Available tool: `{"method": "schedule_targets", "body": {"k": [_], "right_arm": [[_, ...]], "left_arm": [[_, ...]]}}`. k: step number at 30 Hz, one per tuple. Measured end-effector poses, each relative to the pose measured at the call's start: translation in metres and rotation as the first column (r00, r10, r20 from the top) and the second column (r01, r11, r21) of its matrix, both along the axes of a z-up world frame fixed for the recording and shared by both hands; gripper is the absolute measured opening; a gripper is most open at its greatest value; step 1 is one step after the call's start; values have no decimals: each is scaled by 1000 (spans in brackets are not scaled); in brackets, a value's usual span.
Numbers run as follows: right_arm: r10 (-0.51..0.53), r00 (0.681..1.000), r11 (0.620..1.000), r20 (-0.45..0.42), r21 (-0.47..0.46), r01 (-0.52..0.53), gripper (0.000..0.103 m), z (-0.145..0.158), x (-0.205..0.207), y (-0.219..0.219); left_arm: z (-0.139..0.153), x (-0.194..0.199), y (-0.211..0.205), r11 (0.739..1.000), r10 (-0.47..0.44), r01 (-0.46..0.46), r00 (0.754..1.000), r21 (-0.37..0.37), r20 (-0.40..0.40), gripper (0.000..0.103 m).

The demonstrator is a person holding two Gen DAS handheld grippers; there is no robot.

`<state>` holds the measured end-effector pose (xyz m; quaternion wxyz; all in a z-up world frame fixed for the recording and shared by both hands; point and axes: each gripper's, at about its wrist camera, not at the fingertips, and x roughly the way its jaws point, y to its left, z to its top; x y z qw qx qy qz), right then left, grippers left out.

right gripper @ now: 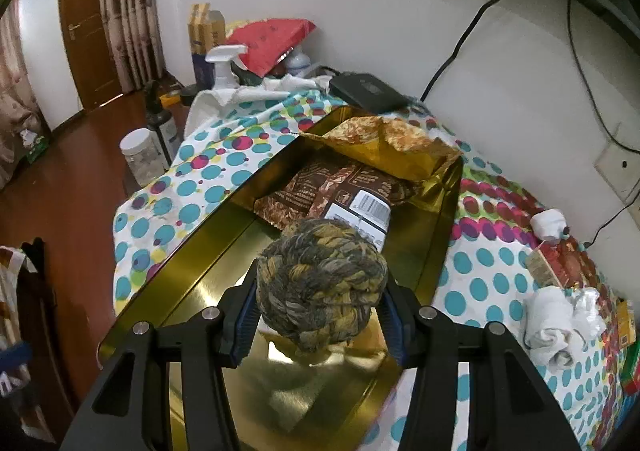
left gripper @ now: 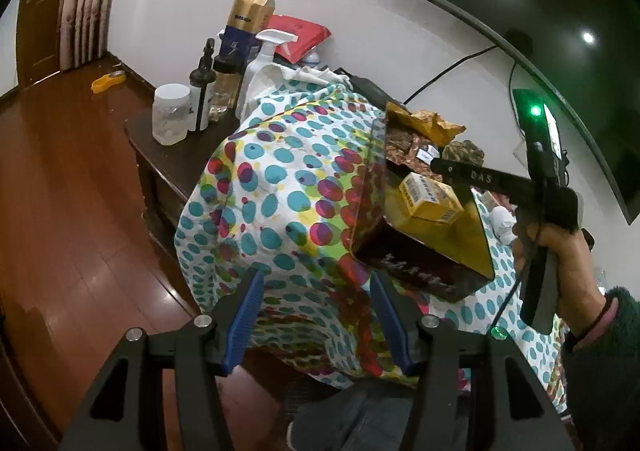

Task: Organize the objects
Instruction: 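Carry the braided yarn ball with the right gripper over the gold tray, then lower the yarn ball into the tray and open the right gripper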

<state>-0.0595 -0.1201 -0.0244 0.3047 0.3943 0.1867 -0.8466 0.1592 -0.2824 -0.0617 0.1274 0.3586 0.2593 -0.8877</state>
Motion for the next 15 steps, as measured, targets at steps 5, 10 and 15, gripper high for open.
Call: {"method": "schedule_targets", "body": {"k": [5,10,15], "right_arm": [[-26,999,999,46,40,24,50,-14,-12,-3],[-14,999,1000,42,18,13,53,-17,-7,9],[-13,999,994,-35,-110,10,74,9,7,46]], "left_arm": [[-6,-4,-2,1000,-12,11,1000,15,23,57],[-12,-10,2,999,-39,38,998,28,41,57],[-11,-19,9,997,-79,79,996,5,36,57]]}}
